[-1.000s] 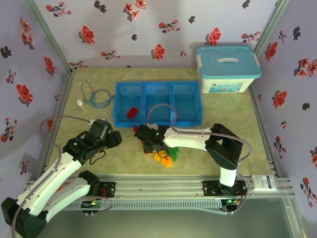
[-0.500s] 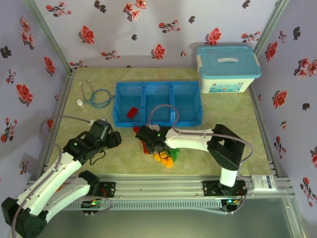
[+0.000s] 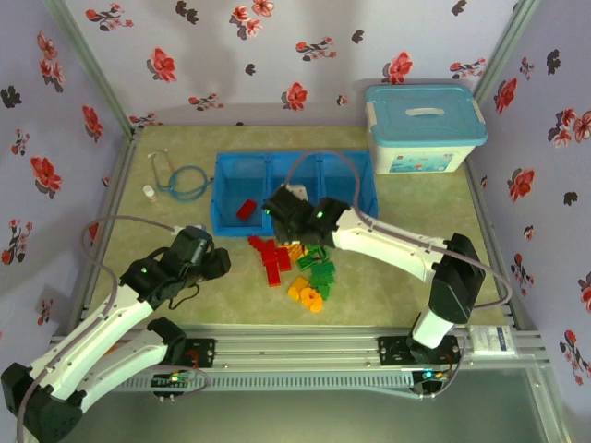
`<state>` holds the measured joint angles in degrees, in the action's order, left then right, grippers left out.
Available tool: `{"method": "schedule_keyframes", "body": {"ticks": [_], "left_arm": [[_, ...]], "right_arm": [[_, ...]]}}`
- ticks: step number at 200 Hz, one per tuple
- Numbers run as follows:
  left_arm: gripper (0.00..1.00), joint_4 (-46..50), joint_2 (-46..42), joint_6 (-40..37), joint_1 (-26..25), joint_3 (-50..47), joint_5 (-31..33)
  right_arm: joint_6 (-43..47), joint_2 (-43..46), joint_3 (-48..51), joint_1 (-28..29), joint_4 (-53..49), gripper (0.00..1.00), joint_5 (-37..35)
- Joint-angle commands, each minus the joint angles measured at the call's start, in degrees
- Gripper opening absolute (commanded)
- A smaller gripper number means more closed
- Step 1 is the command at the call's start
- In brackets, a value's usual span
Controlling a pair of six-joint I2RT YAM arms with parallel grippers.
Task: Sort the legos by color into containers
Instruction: Pick up the lego from the bottom-center of the table, then place the lego in the container.
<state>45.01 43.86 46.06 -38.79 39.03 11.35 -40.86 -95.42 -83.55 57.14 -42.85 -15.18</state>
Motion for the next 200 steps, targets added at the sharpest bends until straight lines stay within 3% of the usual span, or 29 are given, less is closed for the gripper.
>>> {"method": "schedule_keyframes", "body": {"ticks": [1, 67, 131, 200], "left_arm": [[0.6, -0.52, -0.42, 2.07, -1.56, -1.11, 0.33], [0.59, -2.08, -0.26, 4.52, -5.55, -3.03, 1.64], [0.59, -1.77, -0.48, 4.81, -6.12, -2.84, 1.97], [0.59, -0.5, -1.67, 5.09, -6.22, -2.53, 2.75]], "right_arm": [[5.38, -2.41, -4.62, -3.77, -4.31, 0.26, 0.03], [11.45, -17.55, -20.67, -12.58, -8.48, 0.26, 4.03], [13.42, -34.78, -38.76, -16.7, -13.99, 0.26, 7.81], [12.23, -39.93, -43.1, -18.28, -15.2, 0.3, 8.84]]}}
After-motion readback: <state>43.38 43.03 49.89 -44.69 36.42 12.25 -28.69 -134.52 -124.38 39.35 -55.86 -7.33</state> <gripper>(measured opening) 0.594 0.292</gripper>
